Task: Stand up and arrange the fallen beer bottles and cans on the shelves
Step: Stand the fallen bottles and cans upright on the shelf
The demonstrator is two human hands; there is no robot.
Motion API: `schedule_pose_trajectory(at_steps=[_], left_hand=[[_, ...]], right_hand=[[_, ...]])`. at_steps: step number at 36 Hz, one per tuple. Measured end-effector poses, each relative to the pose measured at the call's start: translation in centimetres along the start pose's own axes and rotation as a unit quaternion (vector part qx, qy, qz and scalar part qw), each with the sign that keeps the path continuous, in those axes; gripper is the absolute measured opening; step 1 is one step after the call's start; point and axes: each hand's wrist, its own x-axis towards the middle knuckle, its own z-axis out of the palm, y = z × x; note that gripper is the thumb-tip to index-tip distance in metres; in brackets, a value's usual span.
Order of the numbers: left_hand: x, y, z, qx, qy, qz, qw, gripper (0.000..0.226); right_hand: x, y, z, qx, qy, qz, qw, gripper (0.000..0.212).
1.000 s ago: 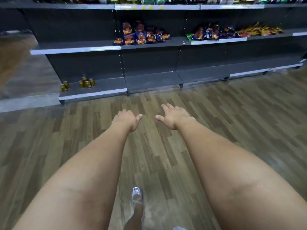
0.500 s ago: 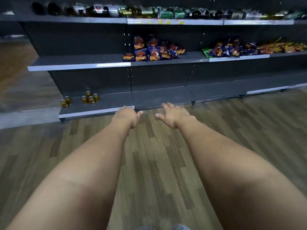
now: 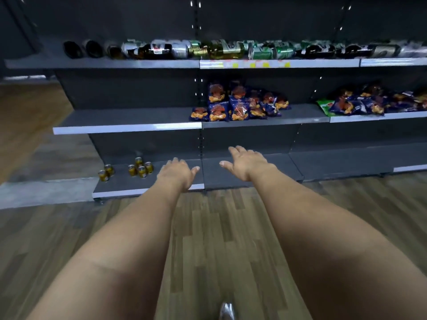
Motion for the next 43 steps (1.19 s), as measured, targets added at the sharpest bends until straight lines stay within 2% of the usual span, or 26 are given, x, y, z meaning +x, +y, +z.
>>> schedule_pose_trajectory(at_steps=[10,24,31,38,43], left_hand=[[15.1,2.6,-9.2,-0.017,0.061,-0.006,0.998,0.066],[30.5,2.4,-14.9,-0.036,0.107,-0.019,0.993,0.066],[40.2,1.3,-18.1,-0.05,0.139,-0.006,0.989,0.066],[50.0,-2.2,-22.8,-0.065,0.181,-0.029,0.981,0.063],[55.8,-4.5,-25.5,-0.09,0.22,-0.041,0.971,0.072]], right_hand=[[15.9,4.1,-8.1,-0.007,0.035,-0.018,0.999,0.07],[30.6,7.7,-14.9,-0.046,0.073,-0.015,0.996,0.071],[39.5,6.9,-16.9,-0.04,0.071,0.0,0.997,0.07],[50.0,3.4,-21.2,-0.05,0.083,-0.002,0.995,0.07],[56.5,0.8,-23.2,-0.064,0.092,-0.024,0.993,0.07]])
